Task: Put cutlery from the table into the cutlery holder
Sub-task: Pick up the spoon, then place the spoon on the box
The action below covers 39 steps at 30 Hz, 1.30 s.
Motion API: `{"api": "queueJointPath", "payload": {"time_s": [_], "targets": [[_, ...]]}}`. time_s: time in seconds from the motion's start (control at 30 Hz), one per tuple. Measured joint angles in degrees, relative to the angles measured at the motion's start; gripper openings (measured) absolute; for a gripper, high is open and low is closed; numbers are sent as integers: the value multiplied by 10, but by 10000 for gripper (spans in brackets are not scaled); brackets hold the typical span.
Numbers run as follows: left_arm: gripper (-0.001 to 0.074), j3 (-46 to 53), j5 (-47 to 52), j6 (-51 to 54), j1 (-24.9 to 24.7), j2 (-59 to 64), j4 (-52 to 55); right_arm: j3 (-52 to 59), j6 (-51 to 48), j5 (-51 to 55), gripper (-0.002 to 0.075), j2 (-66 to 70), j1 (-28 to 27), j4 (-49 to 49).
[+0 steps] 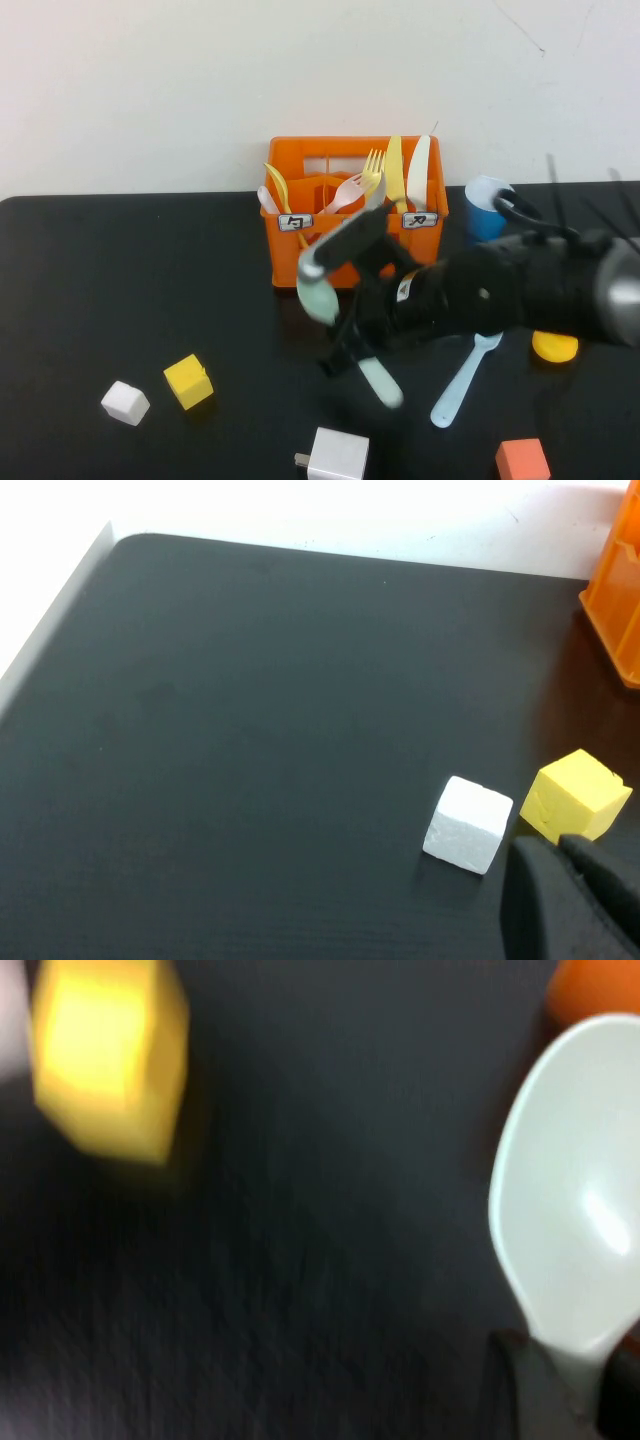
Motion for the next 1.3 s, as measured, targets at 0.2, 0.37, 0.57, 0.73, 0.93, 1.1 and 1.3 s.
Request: {"api": "queueJointPath", "payload": {"time_s": [0.2,0.37,0.57,0.73,0.93,1.1,1.3], "targets": [[-3,0,0,0,0,0,0,46,3,-242,112,-41,16,50],[-3,0,0,-3,0,0,0,46,45,-463,112,-41,17,-6],[-3,0,0,-1,0,0,0,-16,62,-616,112,2,14,-56],[-3,0,0,-1,0,0,0,-100,62,-613,112,69,2,-64],[-3,0,0,-1,0,0,0,-126,68,-602,112,126,-8,-57],[-3,0,0,-1,0,0,0,-126,73,-584,113,141,-11,-51],[-3,0,0,-1,0,0,0,-130,74,-575,154,151,-11,-51]]}}
